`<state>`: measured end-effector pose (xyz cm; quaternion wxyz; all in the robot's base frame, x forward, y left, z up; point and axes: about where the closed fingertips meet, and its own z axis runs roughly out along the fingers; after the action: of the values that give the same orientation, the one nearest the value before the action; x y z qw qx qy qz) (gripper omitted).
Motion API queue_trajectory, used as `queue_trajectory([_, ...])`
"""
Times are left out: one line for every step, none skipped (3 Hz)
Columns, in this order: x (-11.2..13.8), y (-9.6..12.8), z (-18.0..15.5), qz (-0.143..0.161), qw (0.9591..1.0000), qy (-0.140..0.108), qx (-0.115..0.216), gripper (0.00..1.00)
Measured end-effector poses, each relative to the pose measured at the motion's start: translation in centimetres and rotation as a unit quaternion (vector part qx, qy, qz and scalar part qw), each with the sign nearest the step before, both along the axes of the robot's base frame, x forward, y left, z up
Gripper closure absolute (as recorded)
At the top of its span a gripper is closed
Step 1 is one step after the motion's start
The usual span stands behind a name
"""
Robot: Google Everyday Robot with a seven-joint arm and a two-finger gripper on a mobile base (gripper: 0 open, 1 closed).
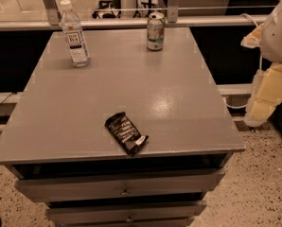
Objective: Move rxbar chocolate near 7up can
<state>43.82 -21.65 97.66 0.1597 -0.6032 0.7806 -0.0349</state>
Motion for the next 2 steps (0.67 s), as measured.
queue_trajectory([0.0,0.0,0.0,0.000,1.0000,0.000,0.000,0.00])
queue_trajectory([0.1,1.9,-1.4,0.011,0.9994,0.007,0.033,0.00])
